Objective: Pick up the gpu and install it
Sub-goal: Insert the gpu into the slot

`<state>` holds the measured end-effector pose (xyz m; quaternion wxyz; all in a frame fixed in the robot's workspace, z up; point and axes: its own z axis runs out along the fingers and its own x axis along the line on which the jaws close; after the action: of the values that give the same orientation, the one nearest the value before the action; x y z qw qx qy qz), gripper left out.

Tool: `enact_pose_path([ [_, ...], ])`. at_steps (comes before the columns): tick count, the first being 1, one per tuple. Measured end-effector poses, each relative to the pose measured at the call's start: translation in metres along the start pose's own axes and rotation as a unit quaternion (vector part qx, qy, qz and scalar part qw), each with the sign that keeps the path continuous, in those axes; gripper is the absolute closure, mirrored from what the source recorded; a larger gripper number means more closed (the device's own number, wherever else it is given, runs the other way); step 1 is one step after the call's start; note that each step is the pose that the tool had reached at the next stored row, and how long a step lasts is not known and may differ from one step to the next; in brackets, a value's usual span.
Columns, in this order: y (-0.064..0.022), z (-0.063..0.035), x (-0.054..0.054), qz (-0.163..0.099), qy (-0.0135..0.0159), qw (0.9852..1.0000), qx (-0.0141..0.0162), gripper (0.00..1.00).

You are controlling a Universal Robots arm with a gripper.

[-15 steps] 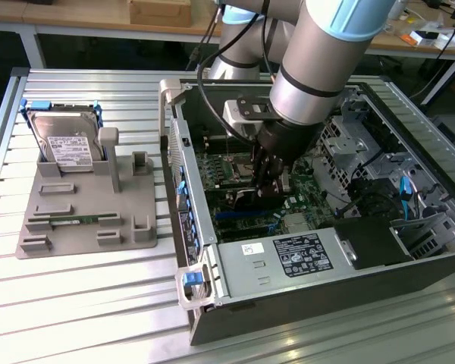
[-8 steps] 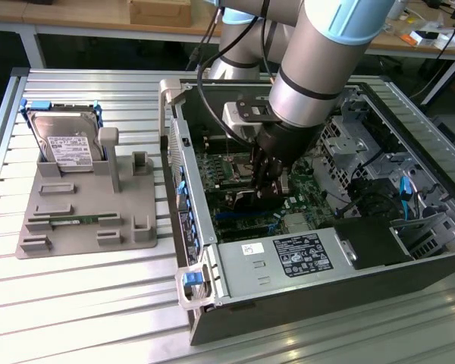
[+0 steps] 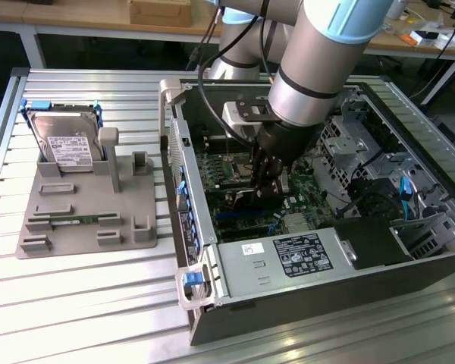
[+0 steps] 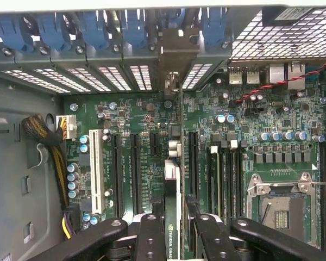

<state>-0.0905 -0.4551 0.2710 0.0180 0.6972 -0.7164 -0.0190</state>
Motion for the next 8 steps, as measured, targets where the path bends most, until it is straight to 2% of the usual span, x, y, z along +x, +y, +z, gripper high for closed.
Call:
enact_pose_path([
  [8,-0.0003,0.0037,-0.0004,-0.006,-0.0006,1.0000,-0.0001,0.74],
])
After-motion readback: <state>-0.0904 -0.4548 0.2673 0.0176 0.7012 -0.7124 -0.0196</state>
